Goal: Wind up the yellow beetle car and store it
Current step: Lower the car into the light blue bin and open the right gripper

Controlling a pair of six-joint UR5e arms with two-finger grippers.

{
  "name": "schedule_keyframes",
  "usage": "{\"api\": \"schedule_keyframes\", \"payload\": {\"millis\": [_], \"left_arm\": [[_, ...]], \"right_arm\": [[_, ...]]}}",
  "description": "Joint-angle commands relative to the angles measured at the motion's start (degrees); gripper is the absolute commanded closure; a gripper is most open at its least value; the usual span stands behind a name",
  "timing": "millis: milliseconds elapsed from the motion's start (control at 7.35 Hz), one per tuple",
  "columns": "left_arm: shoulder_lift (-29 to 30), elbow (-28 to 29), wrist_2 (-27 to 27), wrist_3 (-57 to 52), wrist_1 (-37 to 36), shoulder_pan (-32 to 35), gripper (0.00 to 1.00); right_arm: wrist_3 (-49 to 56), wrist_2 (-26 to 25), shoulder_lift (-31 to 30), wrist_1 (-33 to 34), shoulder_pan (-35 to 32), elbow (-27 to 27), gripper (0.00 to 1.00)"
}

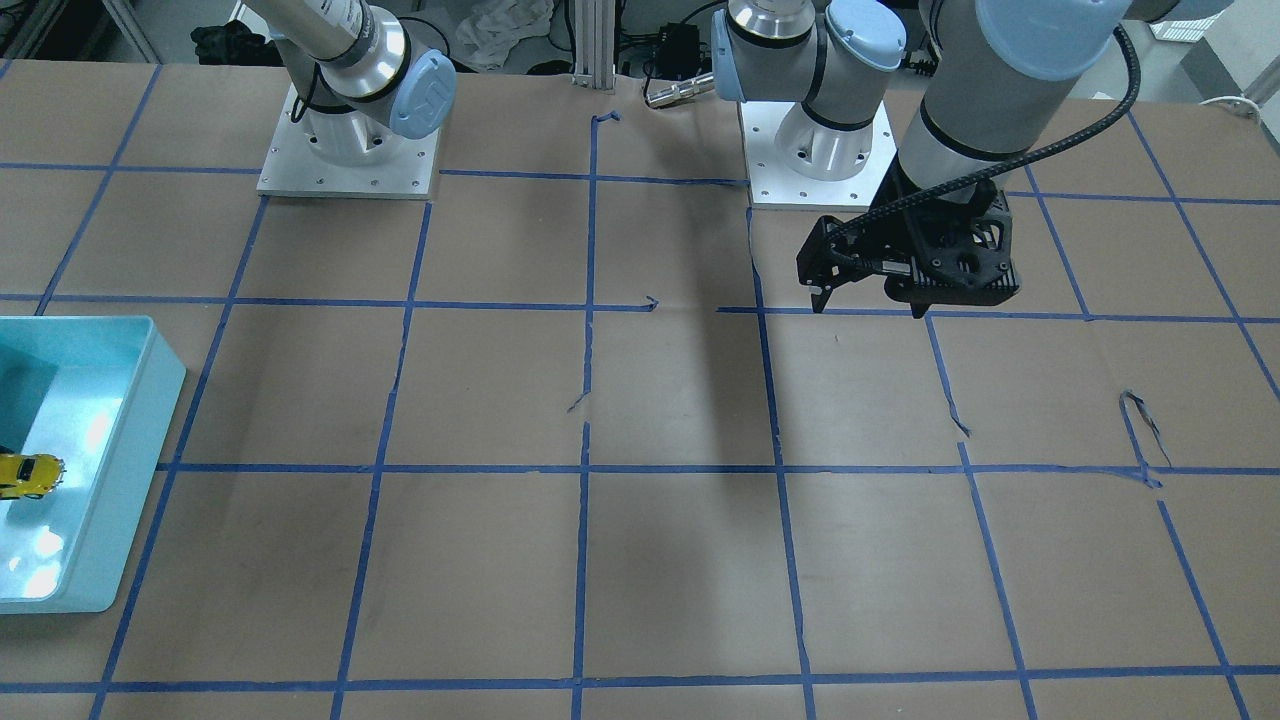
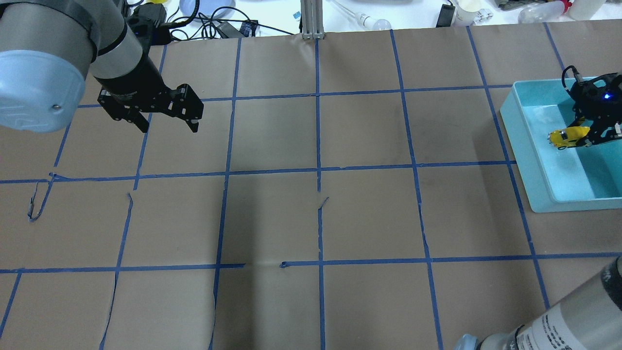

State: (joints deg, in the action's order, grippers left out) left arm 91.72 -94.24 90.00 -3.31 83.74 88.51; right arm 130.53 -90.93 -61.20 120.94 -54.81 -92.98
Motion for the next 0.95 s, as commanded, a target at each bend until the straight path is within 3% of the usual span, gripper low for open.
{"api": "schedule_keyframes", "payload": {"millis": [0,136,272,545,817], "left_arm": [[-0.14,-0.07,0.00,0.06,0.02,0.00,0.00],[-0.14,-0.07,-0.09,0.06,0.02,0.00,0.00],[-0.05,-0.07,-0.09,0.06,-0.07,0.00,0.00],[-0.49,0.54,-0.09,-0.46,-0.07,-0.70,0.00],[-0.67,0.90,0.61,-1.00,-0.07,-1.32,0.00]], "right_arm": [[0.08,-0.21,0.64,1.13,0.05,-0.71,1.00],[-0.01,-0.12,0.47,0.96,0.05,-0.71,0.40],[-0.36,-0.21,0.03,0.52,0.05,-0.71,0.00],[-1.67,-0.21,-3.21,-1.23,-0.04,-0.10,0.00],[-10.51,0.58,-11.70,-9.90,-1.00,0.42,0.00]]}}
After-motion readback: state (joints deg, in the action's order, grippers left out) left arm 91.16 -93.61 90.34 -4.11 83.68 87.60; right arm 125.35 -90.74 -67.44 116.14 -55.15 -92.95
